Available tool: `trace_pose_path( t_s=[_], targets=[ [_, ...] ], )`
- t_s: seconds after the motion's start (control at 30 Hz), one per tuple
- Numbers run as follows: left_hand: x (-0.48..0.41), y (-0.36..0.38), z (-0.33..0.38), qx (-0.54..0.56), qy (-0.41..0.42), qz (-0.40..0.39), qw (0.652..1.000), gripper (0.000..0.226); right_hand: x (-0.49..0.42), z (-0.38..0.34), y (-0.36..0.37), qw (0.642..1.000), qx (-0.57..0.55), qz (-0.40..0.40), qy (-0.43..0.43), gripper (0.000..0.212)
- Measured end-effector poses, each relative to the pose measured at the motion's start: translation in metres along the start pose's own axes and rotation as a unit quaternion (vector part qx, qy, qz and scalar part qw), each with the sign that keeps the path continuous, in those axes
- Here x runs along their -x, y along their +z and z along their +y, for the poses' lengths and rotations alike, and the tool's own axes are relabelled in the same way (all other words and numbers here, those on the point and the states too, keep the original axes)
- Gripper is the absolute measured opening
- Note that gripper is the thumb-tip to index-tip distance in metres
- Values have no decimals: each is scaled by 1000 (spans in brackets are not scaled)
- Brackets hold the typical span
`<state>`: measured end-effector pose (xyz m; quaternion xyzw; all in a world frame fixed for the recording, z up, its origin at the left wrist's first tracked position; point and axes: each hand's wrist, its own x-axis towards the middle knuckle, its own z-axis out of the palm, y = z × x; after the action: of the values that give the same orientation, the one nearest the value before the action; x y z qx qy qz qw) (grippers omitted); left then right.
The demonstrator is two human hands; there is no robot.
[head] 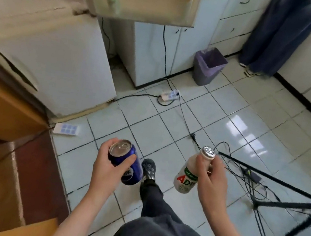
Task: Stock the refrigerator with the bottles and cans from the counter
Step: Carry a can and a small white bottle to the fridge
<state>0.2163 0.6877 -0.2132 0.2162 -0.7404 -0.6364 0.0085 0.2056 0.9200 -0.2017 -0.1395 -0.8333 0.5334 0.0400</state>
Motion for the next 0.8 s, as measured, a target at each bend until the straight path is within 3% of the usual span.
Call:
trace_pose_path(
  t_s=[0.1,0.47,0.6,0.8],
  targets=[
    [-50,-25,3,23,-12,41,999,50,-50,-23,51,998,1,-53,-23,23],
    [-223,-93,70,58,-20,201,978,51,-235,-146,216,976,-34,-195,-94,12],
    [-258,-108,80,67,-30,235,969,53,-271,-184,255,973,-51,-203,-99,12],
    [-329,-129,93,62,-27,211,975,52,-313,-220,299,974,-62,-183,-120,5]
  ],
)
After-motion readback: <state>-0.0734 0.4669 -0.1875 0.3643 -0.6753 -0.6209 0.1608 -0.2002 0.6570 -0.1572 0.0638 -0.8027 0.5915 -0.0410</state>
